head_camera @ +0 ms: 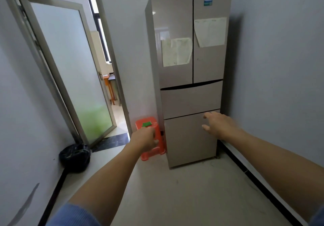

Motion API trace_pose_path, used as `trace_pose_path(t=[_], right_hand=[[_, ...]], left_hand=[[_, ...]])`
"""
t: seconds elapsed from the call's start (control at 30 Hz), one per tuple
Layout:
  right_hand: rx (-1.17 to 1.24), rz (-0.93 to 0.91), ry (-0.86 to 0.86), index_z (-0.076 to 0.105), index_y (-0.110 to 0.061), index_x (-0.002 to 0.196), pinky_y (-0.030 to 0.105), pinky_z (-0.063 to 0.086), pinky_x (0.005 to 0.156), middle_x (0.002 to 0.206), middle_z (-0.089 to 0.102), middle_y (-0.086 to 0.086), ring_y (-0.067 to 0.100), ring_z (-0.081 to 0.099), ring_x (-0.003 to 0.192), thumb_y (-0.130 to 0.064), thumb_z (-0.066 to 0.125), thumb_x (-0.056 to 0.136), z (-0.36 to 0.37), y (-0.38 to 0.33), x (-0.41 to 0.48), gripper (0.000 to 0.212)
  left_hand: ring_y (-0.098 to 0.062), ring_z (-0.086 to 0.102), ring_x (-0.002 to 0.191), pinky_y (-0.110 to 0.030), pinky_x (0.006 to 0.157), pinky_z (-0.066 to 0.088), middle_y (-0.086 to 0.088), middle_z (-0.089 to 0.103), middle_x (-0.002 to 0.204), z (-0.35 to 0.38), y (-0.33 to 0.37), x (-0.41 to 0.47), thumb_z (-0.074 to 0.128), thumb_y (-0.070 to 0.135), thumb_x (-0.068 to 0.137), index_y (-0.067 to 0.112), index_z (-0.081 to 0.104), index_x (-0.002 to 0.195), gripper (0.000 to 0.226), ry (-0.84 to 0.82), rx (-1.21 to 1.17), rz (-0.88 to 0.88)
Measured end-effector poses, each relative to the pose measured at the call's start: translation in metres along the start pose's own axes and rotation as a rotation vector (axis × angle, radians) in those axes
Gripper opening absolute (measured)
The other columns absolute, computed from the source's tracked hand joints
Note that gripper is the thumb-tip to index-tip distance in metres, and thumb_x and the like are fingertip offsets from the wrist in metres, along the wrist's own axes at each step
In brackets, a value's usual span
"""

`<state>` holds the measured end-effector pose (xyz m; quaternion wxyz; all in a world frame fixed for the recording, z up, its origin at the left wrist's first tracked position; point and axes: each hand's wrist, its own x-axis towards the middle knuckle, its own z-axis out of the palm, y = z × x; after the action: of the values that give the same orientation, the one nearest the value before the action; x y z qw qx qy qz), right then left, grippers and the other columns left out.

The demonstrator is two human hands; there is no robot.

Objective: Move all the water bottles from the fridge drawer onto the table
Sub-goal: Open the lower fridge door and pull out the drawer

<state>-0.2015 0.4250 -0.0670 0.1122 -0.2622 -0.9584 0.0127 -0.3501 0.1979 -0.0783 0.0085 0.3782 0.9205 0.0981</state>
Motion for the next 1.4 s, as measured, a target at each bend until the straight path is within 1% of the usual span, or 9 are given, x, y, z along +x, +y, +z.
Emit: trace_pose_path(t=[0.13, 0.37, 0.53, 0.73, 0.83, 1.0, 1.13, 1.27, 1.4], right_hand=[[-0.011, 0.015, -0.022, 0.043, -0.02, 0.133, 0.038, 0.047, 0.081, 0.126, 0.054, 0.006, 0.026, 0.057, 0.107, -0.042, 0.049, 0.095, 0.024, 0.021, 0.069, 0.044], [0.017, -0.024, -0.024, 0.045, -0.023, 0.131, 0.035, 0.047, 0.077, 0.123, 0.055, 0.003, 0.024, 0.057, 0.102, -0.043, 0.049, 0.095, 0.082, 0.057, 0.223, 0.042], [0.034, -0.084, -0.075, 0.045, -0.022, 0.132, 0.039, 0.05, 0.085, 0.126, 0.054, 0.004, 0.025, 0.057, 0.106, -0.043, 0.049, 0.095, 0.106, 0.083, 0.342, 0.043], [0.019, -0.139, -0.122, 0.043, -0.021, 0.134, 0.037, 0.047, 0.082, 0.127, 0.053, 0.004, 0.025, 0.056, 0.108, -0.043, 0.047, 0.096, 0.136, 0.091, 0.454, 0.044], [0.029, -0.143, -0.118, 0.044, -0.021, 0.134, 0.037, 0.047, 0.082, 0.126, 0.054, 0.004, 0.025, 0.056, 0.108, -0.043, 0.047, 0.096, 0.157, 0.092, 0.502, 0.044], [0.027, -0.085, -0.121, 0.046, -0.019, 0.132, 0.039, 0.049, 0.084, 0.127, 0.054, 0.006, 0.027, 0.055, 0.11, -0.045, 0.047, 0.095, 0.203, 0.091, 0.582, 0.045], [0.0, -0.054, -0.1, 0.046, -0.014, 0.134, 0.039, 0.047, 0.088, 0.131, 0.049, 0.008, 0.027, 0.046, 0.12, -0.047, 0.044, 0.096, 0.234, 0.083, 0.64, 0.05], [0.021, -0.061, -0.072, 0.032, -0.01, 0.144, 0.037, 0.038, 0.105, 0.144, 0.036, 0.008, 0.025, 0.029, 0.136, -0.051, 0.041, 0.097, 0.265, 0.076, 0.684, 0.063], [0.06, -0.031, -0.123, 0.04, -0.009, 0.136, 0.038, 0.04, 0.098, 0.132, 0.044, 0.009, 0.027, 0.036, 0.126, -0.054, 0.039, 0.096, 0.294, 0.077, 0.708, 0.059]], left_hand=[[-0.012, 0.056, 0.069, -0.017, 0.05, 0.031, 0.001, 0.059, 0.083, 0.016, -0.009, 0.073, 0.058, 0.029, 0.091, 0.015, 0.061, 0.096, 0.015, -0.018, -0.024, -0.004], [-0.014, 0.061, 0.078, -0.024, 0.066, 0.044, -0.001, 0.065, 0.095, 0.051, -0.021, 0.223, 0.062, 0.038, 0.089, 0.023, 0.057, 0.089, 0.016, -0.027, -0.094, -0.066], [-0.011, 0.061, 0.072, -0.02, 0.056, 0.04, 0.001, 0.065, 0.087, 0.058, -0.027, 0.332, 0.06, 0.037, 0.089, 0.017, 0.065, 0.095, 0.021, -0.013, -0.14, -0.155], [-0.009, 0.06, 0.067, -0.019, 0.056, 0.04, 0.002, 0.063, 0.078, 0.075, -0.039, 0.439, 0.057, 0.037, 0.093, 0.017, 0.064, 0.085, 0.022, -0.033, -0.238, -0.208], [-0.014, 0.061, 0.07, -0.027, 0.064, 0.046, 0.0, 0.063, 0.077, 0.089, -0.049, 0.494, 0.054, 0.04, 0.094, 0.02, 0.061, 0.081, 0.025, -0.019, -0.259, -0.188], [-0.026, 0.065, 0.092, -0.043, 0.086, 0.054, -0.009, 0.068, 0.098, 0.113, -0.075, 0.592, 0.047, 0.046, 0.095, 0.013, 0.063, 0.103, 0.037, -0.014, -0.363, -0.184], [-0.034, 0.056, 0.114, -0.038, 0.095, 0.044, -0.02, 0.058, 0.125, 0.117, -0.092, 0.66, 0.037, 0.05, 0.098, 0.004, 0.046, 0.13, 0.057, 0.074, -0.538, -0.254], [-0.034, 0.054, 0.113, -0.038, 0.091, 0.04, -0.018, 0.056, 0.123, 0.129, -0.102, 0.718, 0.031, 0.057, 0.095, 0.004, 0.047, 0.123, 0.062, 0.088, -0.756, -0.285], [-0.034, 0.054, 0.118, -0.042, 0.102, 0.042, -0.015, 0.058, 0.128, 0.148, -0.103, 0.747, 0.018, 0.078, 0.085, 0.012, 0.049, 0.128, 0.084, 0.108, -0.863, -0.27]])
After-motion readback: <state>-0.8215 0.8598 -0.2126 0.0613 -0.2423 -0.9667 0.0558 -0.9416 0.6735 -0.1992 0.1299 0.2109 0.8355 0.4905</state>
